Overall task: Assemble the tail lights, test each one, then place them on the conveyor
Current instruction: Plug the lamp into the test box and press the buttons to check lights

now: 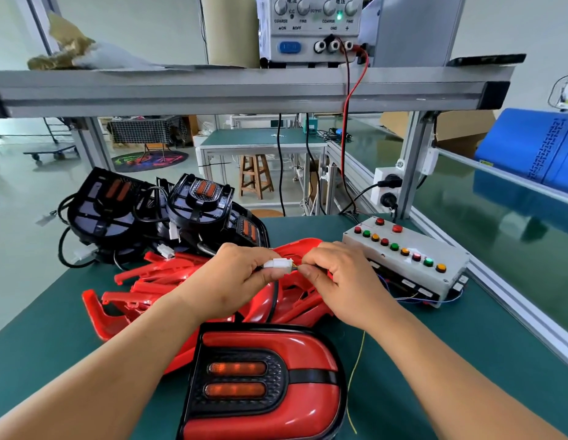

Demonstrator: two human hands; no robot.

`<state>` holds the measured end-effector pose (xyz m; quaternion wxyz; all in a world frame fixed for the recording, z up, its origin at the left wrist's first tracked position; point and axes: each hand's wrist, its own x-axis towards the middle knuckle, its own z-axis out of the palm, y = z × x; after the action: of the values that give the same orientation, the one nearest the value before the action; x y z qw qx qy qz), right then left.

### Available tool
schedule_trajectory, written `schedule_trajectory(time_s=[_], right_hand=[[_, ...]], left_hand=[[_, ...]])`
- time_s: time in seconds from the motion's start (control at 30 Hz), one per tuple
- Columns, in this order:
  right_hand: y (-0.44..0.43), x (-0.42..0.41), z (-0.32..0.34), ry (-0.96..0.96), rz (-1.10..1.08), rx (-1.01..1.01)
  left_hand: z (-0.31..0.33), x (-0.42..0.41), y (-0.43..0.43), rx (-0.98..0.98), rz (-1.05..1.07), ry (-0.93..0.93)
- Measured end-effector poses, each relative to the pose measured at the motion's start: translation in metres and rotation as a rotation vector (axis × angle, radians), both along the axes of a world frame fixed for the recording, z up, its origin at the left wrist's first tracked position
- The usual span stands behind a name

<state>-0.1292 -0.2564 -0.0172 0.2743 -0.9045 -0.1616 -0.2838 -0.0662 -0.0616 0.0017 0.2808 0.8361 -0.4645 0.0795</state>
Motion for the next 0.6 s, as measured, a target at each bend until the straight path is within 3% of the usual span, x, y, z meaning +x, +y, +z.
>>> schedule_trajectory(time_s=[0.47, 0.6], right_hand=[[0.004, 0.012, -0.011, -0.010, 0.005, -0.029], [0.005, 0.013, -0.016, 0.010, -0.004, -0.056]], left_hand=[[-0.019, 0.002, 0.003, -0.041, 0.097, -0.035], [-0.019, 0.000, 0.006, 0.102, 0.166, -0.025]])
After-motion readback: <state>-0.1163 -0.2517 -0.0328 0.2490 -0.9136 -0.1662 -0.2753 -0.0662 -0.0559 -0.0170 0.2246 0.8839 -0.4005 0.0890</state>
